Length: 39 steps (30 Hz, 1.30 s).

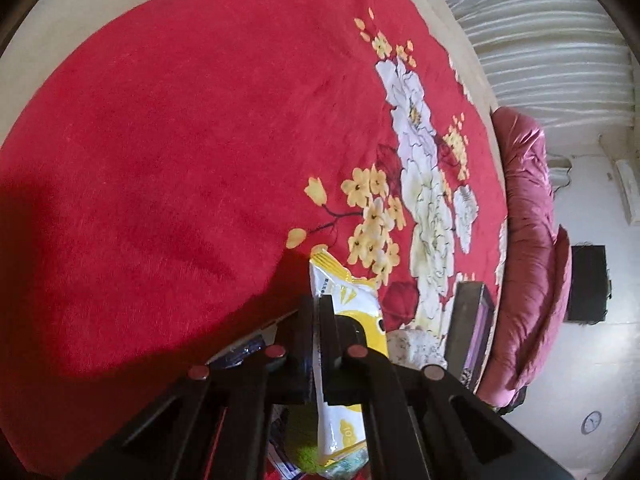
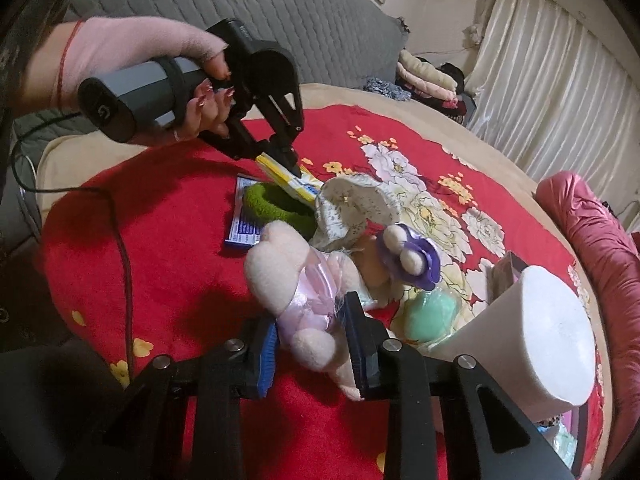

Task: Organize soft objects
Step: 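Grasp the yellow wipes pack with the left tool while the right tool grasps the pink bunny, then carry the yellow pack and pink bunny over the pink tray with both tools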

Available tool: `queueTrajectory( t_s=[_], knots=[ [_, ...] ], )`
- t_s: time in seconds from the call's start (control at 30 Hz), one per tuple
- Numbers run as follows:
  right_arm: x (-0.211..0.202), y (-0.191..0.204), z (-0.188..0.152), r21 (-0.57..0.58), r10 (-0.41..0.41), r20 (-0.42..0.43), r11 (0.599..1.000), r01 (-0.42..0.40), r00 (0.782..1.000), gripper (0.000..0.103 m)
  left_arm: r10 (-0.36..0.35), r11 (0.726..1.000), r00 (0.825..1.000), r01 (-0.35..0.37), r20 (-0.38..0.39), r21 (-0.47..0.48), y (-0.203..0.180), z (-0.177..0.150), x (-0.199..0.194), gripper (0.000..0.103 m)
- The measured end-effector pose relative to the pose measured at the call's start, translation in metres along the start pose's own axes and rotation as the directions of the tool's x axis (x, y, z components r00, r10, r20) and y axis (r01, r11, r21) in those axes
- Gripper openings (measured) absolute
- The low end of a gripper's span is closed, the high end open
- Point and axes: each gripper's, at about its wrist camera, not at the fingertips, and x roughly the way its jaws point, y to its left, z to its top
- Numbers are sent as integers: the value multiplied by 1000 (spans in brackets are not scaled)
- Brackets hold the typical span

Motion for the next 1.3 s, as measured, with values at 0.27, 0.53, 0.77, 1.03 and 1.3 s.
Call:
queueTrajectory(
  t_s=[0.27, 0.53, 0.77, 1.03, 1.3],
  knots=[
    [-14, -3, 5, 17, 6, 54, 1000, -7, 999, 31, -39, 998, 997, 35, 65, 58, -15, -12, -31, 2],
    [-33, -7, 14, 45, 3, 114, 999, -8, 993, 31, -34, 985, 987, 6, 159, 174, -50, -25, -66, 2],
    [-55, -15, 22, 78, -8, 163, 997, -5, 987, 31, -54, 957, 970, -18, 238, 289, -92, -42, -103, 2],
    [-90, -40, 36, 165, -40, 214, 986, 5, 976, 31, -96, 905, 958, -28, 269, 423, -153, -72, -132, 2],
    [-136, -94, 38, 306, -125, 279, 951, 36, 952, 31, -152, 854, 951, -12, 270, 521, -211, -106, -138, 2]
  ],
)
